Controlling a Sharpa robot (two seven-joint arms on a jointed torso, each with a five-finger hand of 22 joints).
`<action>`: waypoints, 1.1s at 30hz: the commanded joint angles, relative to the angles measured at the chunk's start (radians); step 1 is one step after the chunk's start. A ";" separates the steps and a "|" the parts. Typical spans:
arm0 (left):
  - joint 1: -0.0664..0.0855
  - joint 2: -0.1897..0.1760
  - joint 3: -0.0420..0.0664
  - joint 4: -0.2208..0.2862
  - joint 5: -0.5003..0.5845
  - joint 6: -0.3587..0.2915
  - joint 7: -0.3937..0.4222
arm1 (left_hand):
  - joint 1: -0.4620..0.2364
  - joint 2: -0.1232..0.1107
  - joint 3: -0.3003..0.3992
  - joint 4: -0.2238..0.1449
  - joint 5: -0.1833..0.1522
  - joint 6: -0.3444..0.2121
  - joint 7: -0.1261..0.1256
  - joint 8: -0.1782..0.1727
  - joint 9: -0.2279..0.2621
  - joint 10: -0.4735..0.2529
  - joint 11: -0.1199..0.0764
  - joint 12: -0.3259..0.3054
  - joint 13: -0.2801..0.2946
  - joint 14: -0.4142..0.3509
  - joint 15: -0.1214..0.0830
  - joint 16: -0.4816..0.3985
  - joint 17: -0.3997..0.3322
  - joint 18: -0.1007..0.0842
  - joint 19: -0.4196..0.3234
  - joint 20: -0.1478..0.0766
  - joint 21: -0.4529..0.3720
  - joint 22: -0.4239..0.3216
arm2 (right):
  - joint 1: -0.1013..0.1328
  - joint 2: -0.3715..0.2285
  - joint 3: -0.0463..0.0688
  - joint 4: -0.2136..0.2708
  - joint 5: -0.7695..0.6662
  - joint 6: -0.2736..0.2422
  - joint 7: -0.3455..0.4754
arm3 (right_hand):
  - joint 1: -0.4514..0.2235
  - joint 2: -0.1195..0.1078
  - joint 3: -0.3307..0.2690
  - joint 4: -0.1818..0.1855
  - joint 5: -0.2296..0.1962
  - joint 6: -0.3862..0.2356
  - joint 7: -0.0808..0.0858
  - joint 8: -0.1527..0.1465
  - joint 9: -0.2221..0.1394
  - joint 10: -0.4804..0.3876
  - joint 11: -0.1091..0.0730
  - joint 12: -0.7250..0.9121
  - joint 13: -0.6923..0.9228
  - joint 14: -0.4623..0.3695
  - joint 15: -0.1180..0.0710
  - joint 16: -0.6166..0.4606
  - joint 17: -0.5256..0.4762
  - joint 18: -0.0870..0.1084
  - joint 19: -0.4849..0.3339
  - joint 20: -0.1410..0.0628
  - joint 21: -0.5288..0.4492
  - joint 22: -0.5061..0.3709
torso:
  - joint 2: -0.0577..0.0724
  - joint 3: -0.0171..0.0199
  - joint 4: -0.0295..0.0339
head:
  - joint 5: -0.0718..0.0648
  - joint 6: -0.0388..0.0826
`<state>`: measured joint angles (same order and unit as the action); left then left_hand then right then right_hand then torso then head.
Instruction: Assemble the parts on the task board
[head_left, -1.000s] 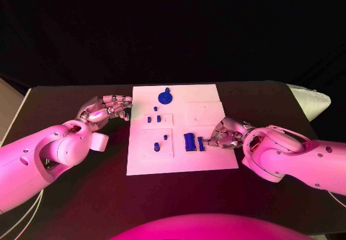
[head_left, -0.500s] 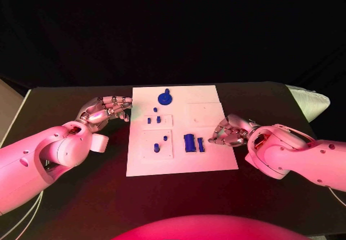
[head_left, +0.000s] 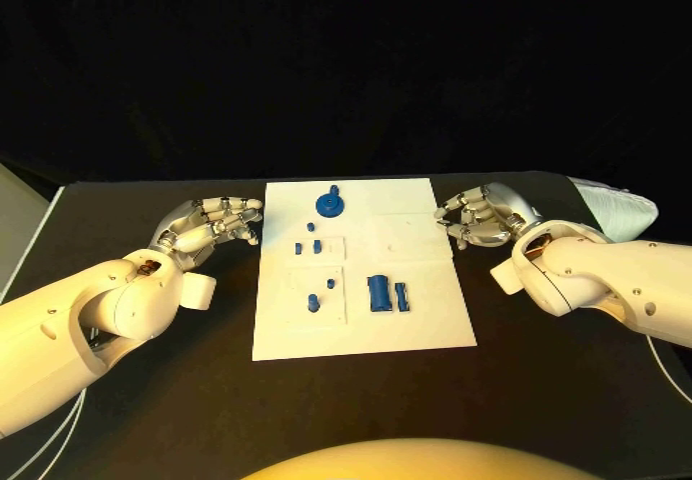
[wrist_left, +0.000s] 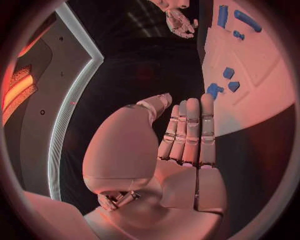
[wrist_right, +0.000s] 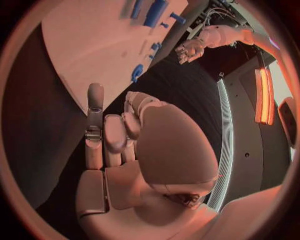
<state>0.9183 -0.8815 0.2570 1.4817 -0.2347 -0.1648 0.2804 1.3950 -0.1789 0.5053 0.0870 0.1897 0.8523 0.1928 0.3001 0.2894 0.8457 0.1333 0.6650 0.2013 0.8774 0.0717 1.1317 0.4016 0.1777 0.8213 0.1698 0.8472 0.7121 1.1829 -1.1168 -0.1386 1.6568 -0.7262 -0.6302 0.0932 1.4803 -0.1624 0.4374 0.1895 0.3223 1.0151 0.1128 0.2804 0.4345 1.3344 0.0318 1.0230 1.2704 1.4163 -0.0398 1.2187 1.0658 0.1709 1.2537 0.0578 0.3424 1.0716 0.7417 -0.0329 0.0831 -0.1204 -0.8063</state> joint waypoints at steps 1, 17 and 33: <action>0.000 0.005 0.001 -0.011 0.028 -0.018 0.043 | 0.010 -0.005 0.009 0.003 0.004 -0.007 0.003 0.007 -0.002 -0.017 0.005 -0.019 -0.018 -0.024 0.006 -0.049 -0.023 0.003 -0.022 0.006 -0.031 -0.016 | 0.009 0.022 0.001 -0.047 0.257 -0.006 0.213 | -0.028 -0.020 0.059 -0.024 -0.013 -0.027 0.009 0.002 0.007 -0.152 0.005 -0.398 -0.180 -0.084 0.011 -0.220 -0.225 0.009 -0.042 0.006 -0.061 -0.038 | -0.002 -0.0011 -0.0018 | 0.004 0.011; 0.011 0.024 0.002 -0.083 0.049 -0.083 0.095 | 0.010 -0.012 0.050 0.012 0.002 -0.002 0.007 0.032 -0.011 0.115 0.018 -0.268 -0.138 0.015 0.038 -0.525 -0.179 -0.001 -0.102 0.060 -0.302 -0.169 | 0.029 0.150 0.011 -0.234 0.405 0.044 0.321 | -0.132 0.011 0.150 -0.163 -0.090 -0.049 0.058 -0.062 -0.033 -0.144 0.068 -0.906 -0.893 -0.221 0.086 -0.872 -0.511 0.008 -0.257 0.101 -0.252 -0.192 | -0.032 -0.0084 -0.0043 | 0.016 0.039; 0.014 0.045 -0.002 -0.106 0.044 -0.101 0.084 | -0.456 0.179 -0.505 -0.087 -0.190 -0.852 -0.193 -0.300 -0.289 -0.846 -0.133 -0.665 -0.201 -0.877 -0.072 -1.132 -0.402 -0.178 -0.821 -0.170 -0.847 -0.712 | 0.027 0.189 0.016 -0.276 0.429 0.031 0.310 | -0.596 0.162 -0.437 -0.189 -0.322 -1.015 -0.113 -0.280 -0.435 -0.537 -0.032 -1.023 -1.270 -0.642 0.040 -1.219 -1.066 -0.171 -1.254 -0.058 -0.342 -1.072 | -0.036 -0.0067 -0.0044 | 0.023 0.061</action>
<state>0.9310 -0.8378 0.2549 1.3730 -0.1931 -0.2626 0.3625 1.2612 -0.1310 0.3794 0.0676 0.1292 0.5679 0.1422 0.2144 0.1816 0.6472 0.1146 0.1867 0.0429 0.5992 0.0904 0.2945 0.1429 0.1235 0.4944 0.1711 0.2865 0.3098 1.2120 -0.9295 -0.1243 1.3766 -0.3002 -0.5964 0.4011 1.1862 -0.0989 0.4041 0.0081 0.1479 0.6428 0.1254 0.1205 0.2576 1.0734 0.0795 0.0484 0.1478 1.0400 0.0506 0.1477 0.3363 0.1225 0.6256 0.1296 0.0421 0.5155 0.7079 -0.0401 0.0802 -0.0982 -0.7470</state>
